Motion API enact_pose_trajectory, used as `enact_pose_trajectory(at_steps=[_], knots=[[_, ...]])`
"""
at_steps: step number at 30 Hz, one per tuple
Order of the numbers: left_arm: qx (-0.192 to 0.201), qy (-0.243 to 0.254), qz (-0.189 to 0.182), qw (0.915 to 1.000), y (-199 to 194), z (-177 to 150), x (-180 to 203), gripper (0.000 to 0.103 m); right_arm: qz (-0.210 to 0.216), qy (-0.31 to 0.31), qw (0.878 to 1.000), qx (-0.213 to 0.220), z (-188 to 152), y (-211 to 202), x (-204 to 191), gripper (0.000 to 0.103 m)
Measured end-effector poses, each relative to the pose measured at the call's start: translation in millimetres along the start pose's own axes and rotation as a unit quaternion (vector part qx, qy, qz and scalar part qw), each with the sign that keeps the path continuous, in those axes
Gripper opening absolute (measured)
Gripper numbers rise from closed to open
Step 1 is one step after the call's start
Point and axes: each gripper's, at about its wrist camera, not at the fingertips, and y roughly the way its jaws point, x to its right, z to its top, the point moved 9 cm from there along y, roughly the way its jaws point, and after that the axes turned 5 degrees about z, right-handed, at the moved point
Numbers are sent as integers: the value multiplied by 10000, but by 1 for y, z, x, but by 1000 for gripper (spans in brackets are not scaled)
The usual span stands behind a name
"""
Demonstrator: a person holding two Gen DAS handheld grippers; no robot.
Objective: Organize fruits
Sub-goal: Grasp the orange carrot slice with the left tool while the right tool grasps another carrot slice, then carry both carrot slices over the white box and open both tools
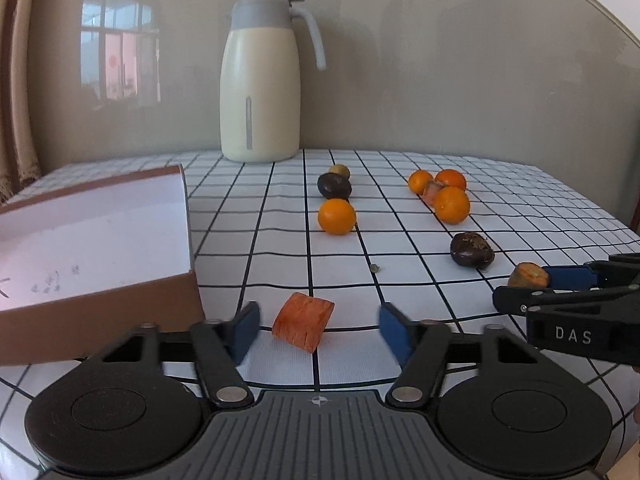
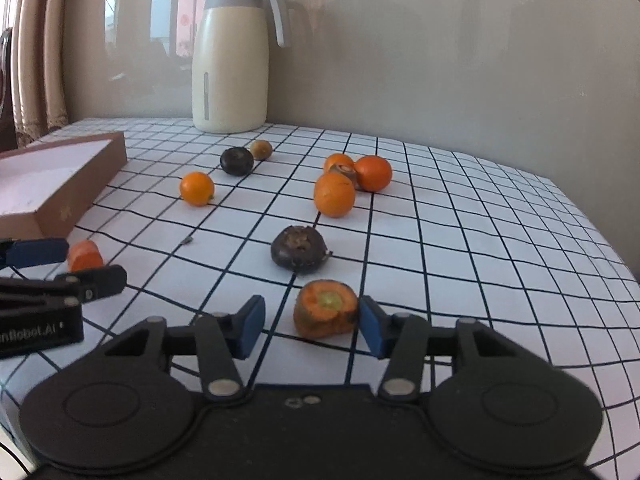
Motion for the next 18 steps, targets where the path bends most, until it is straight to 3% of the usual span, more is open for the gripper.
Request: enact_pose_trajectory(at_steps=[2, 4, 5, 18], knots=[[-45, -18, 10, 10000, 4, -1, 0, 50, -26, -12, 10000, 0, 0, 0, 0, 40], [-42, 64, 110, 9999, 5, -1, -1, 33, -29, -8, 10000, 17, 0, 1, 0, 36], [-40, 66, 108, 9999, 5, -1, -2, 33, -34, 0, 10000, 22, 0, 1, 0, 26], [118, 193, 17, 9997, -8, 1, 2, 31, 39, 142, 9998, 152, 3, -5, 1, 26]])
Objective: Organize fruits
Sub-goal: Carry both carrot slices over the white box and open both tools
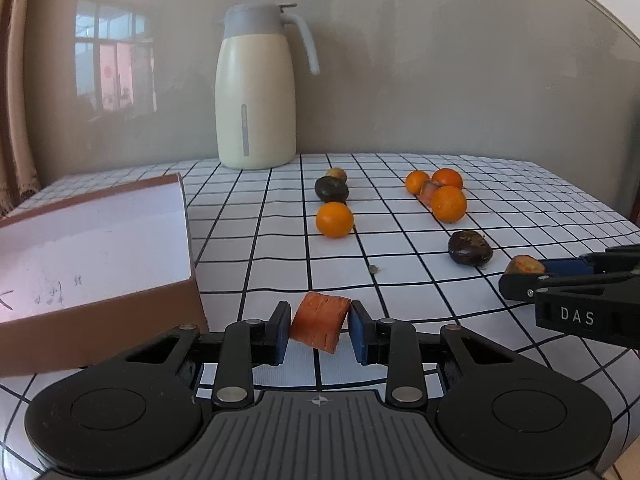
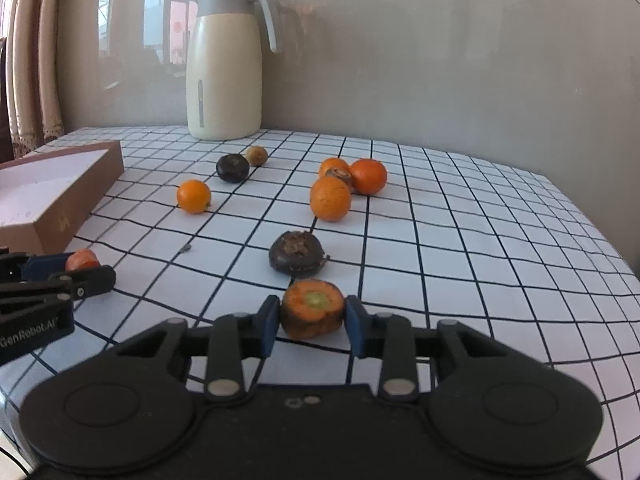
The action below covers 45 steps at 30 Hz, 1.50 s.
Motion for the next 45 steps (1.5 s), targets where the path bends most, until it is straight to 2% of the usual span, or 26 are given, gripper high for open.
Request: enact_pose_trajectory(at_steps=[4, 12, 14, 16, 21, 31, 38, 45], knots=[[-118, 72, 4, 9999, 2, -6, 3, 31, 25, -36, 10000, -14, -1, -2, -5, 26], [-28, 210, 71, 9998, -3, -7, 8, 31, -2, -58, 9999, -83, -5, 1, -5, 26], [-44, 215, 42, 9998, -5, -7, 8, 26, -1, -52, 10000, -71, -5, 1, -5, 26], [-48, 181, -24, 9998, -7, -7, 9, 25, 13, -20, 10000, -44, -3, 0, -5, 26], [272, 18, 61, 9996, -24, 8, -4, 25, 121, 37, 9998, 180, 10, -10, -12, 26], [756, -407, 542, 9948, -68, 35, -80, 25, 843, -210, 9933, 761, 49, -30, -86, 26], [769, -679, 1106, 9886, -79, 33, -149, 25, 1428, -557, 9841, 894, 71, -23, -152, 26], [614, -996, 1708, 9783, -77, 24, -218, 25, 1838, -770, 9756, 923, 84, -9, -206, 26]])
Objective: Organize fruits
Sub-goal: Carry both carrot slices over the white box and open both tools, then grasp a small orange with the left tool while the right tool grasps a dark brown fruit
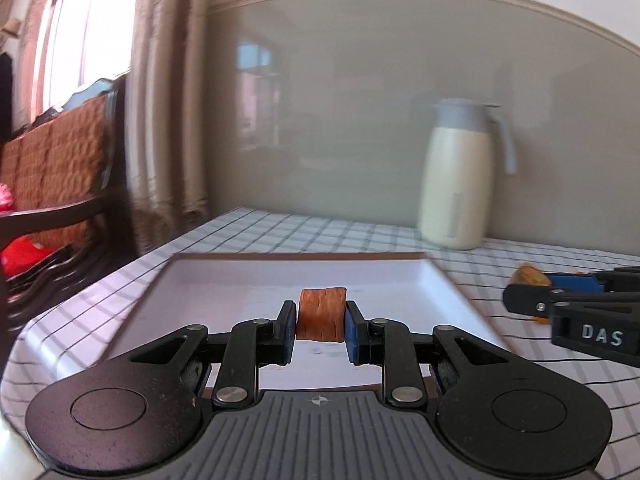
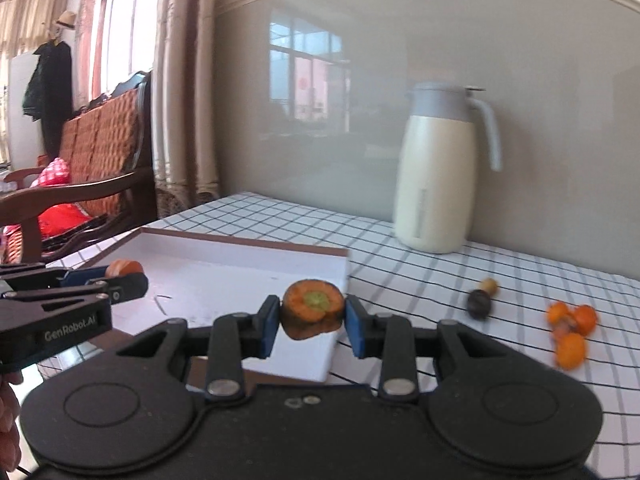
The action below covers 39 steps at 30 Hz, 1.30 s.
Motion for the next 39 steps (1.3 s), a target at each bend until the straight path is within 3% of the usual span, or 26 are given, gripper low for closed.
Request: enact_pose_trajectory(at_steps=[7, 16, 18, 19, 20, 22, 23, 25, 29, 31, 36, 39], knots=[[-181, -152, 434, 9988, 27, -7, -37, 25, 252, -20, 9996, -85, 1, 29, -21, 26], [-264, -182, 594, 9977, 39, -10, -42, 25, 386, 117, 9991, -100, 4, 53, -22, 27], [-247, -183, 527, 9981, 37, -9, -37, 25, 346, 105, 9993, -2, 5, 52, -20, 40], [-193, -192, 489, 9984, 35, -8, -34, 26, 205, 66, 9997, 119, 6, 48, -17, 70], [-155, -194, 487, 9985, 33, -8, -33, 33, -21, 33, 9994, 334, 9, 42, -13, 90], [15, -235, 537, 9983, 27, -5, -30, 97, -198, -17, 9982, 560, 12, 31, -7, 84], [153, -246, 609, 9977, 23, -2, -30, 102, -224, 1, 9983, 537, 12, 28, -3, 84], [349, -182, 629, 9972, 16, 3, -27, 103, -362, 23, 9977, 581, 11, 22, 5, 86], [361, -124, 583, 9976, 11, 3, -19, 103, -838, -152, 9926, 860, 15, 2, 16, 97], [445, -108, 571, 9973, 5, 6, -16, 103, -997, -121, 9902, 975, 17, -8, 24, 97], [587, -170, 494, 9969, -7, 10, -7, 103, -1050, 19, 9928, 570, 7, -15, 40, 97], [662, 51, 521, 9964, -13, 11, 6, 103, -965, 282, 9942, 381, 2, -22, 53, 97]])
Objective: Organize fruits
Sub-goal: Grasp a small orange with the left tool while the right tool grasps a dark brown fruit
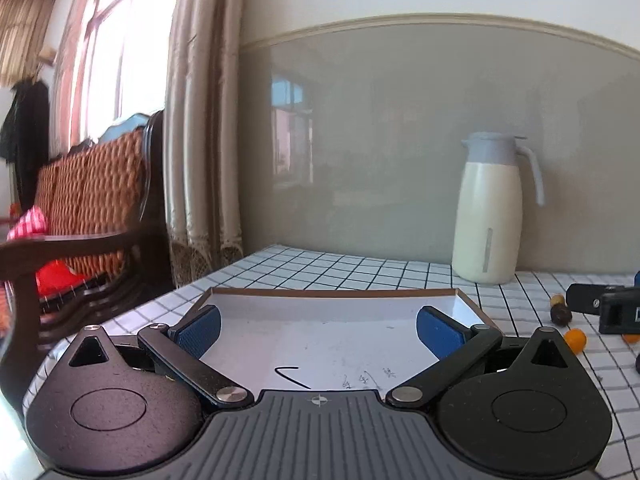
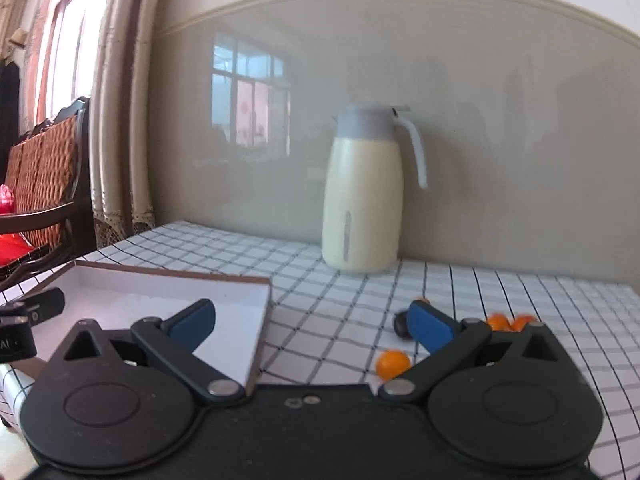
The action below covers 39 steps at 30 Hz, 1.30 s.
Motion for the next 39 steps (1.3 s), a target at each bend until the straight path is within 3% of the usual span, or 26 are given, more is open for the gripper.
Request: enact_pose_trajectory(at_steps=[2, 8, 11, 15, 28, 34, 39], knots=[[-65, 54, -163, 9998, -3, 1, 9, 103, 96, 29, 9999, -75, -3, -5, 6, 97], [-181, -119, -665, 9976, -10, 5, 35, 103, -135, -124, 9998, -114, -18, -35, 22, 91], [-268, -93, -812, 9963, -12, 3, 49, 103, -278, -143, 9994, -115, -24, -48, 35, 79], [-220, 78, -1092, 9937, -19, 2, 74, 103, -516, -96, 9985, -121, -27, -56, 55, 72], [-270, 559, -2030, 9772, -41, -17, 167, 103, -1058, 130, 9919, -691, -65, -40, 116, 58], [-84, 872, -2124, 9732, -36, -11, 210, 103, -1014, 254, 9899, -961, -78, -22, 134, 52], [-293, 839, -2097, 9737, -14, -14, 228, 103, -897, 306, 9880, -1217, -91, -6, 144, 47]])
